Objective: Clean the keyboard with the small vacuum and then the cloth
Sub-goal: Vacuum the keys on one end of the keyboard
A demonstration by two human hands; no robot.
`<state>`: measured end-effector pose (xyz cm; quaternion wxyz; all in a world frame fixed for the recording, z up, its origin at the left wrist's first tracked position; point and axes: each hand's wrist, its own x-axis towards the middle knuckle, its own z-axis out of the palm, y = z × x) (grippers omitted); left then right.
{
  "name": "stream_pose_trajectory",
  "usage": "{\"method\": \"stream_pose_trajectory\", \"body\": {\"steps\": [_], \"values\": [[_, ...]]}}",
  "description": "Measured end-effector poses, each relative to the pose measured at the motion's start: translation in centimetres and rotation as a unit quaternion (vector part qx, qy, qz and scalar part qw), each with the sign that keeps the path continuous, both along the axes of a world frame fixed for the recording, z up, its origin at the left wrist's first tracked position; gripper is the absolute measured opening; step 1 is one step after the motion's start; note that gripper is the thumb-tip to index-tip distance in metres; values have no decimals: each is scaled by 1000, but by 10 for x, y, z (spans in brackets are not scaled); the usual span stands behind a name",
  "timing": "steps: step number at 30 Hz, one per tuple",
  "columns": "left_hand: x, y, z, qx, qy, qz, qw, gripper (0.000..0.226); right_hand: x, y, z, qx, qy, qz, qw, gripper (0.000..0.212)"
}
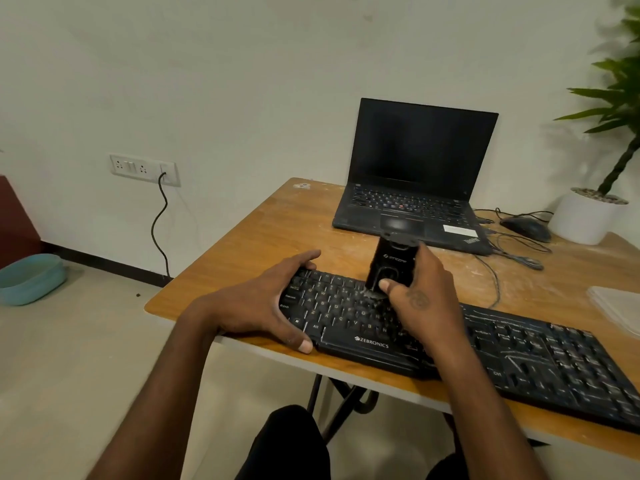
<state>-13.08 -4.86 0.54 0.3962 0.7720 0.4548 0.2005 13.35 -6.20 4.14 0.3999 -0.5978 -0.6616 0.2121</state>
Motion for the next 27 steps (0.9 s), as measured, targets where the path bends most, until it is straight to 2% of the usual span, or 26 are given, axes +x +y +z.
{"method": "stream_pose_trajectory", "body": {"steps": [4,11,16,19,27], "values": [[1,1,0,-4,1,0,1000,133,-15,5,-2,16,-31,-16,999,51],[1,1,1,-10,12,0,1000,132,-47,21,1,13,-44,58,997,47],[0,0,0,-7,2,0,1000,132,-4,10,4,-19,-9,8,1000,48],[0,1,-1,-6,0,1,1000,132,-4,9,3,-5,-23,-15,1000,45],[2,-1,2,-11,10,6,1000,133,-58,27,0,17,-55,61,996,48]]}}
